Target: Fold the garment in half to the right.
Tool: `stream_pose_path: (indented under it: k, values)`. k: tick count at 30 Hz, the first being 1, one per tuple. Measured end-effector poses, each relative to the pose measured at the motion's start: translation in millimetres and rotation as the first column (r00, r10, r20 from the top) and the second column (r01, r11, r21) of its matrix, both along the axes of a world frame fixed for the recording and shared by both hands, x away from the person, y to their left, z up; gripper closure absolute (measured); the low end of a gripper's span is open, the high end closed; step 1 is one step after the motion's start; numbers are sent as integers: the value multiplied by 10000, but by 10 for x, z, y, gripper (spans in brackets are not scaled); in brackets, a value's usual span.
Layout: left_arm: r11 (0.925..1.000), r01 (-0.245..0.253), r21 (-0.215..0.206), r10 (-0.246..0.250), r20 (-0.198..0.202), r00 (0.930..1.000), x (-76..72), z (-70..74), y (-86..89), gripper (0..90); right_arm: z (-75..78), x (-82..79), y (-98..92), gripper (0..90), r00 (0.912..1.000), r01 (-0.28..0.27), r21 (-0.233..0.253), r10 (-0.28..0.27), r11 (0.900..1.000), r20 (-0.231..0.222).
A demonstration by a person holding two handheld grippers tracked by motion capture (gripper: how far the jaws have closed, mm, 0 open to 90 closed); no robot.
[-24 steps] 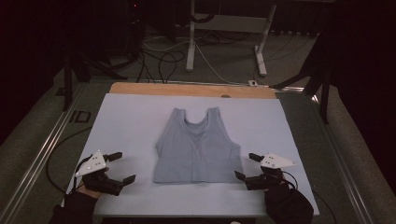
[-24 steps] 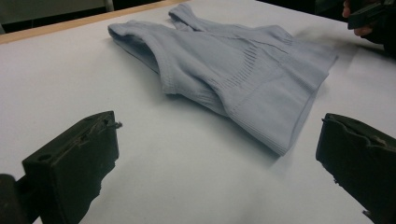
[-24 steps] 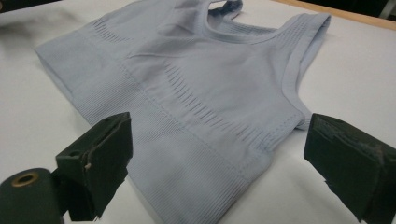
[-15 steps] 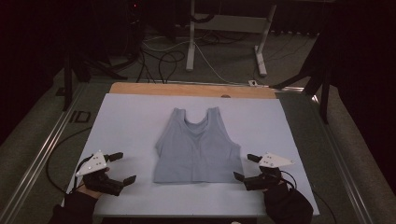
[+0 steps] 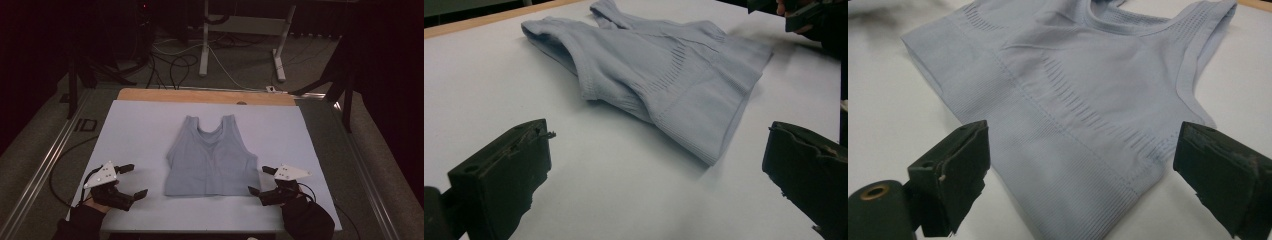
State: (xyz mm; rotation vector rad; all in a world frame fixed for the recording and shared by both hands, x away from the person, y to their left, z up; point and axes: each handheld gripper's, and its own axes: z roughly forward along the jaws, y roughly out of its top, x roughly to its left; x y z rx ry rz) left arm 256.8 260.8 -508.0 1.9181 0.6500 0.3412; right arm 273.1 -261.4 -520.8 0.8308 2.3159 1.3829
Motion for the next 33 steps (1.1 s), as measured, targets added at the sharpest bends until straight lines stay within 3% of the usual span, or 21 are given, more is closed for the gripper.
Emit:
stream_pose_path:
  k: [5, 14, 17, 23, 33]
  values:
    - [9998, 96, -163, -97, -79, 9999, 19, 51, -22, 4, 84, 9, 0, 83, 10000, 82, 281, -83, 9996, 31]
    - [9996, 226, 144, -228, 134, 9996, -17, 267, -144, 3, 364, 19, 48, 83, 9998, -102, 460, 95, 9989, 145]
    - [9996, 267, -30, -267, 132, 9996, -14, 350, -174, 4, 448, 75, 69, 83, 9996, -169, 389, 160, 9991, 248]
    - [9996, 294, 17, -295, 233, 9993, -1, 484, -255, 4, 618, 171, 147, 83, 9976, -279, 539, 244, 9982, 646]
    - [9994, 277, 210, -276, -53, 9996, 48, 528, -360, 4, 859, 393, 363, 83, 9916, -501, 299, 462, 9983, 1206]
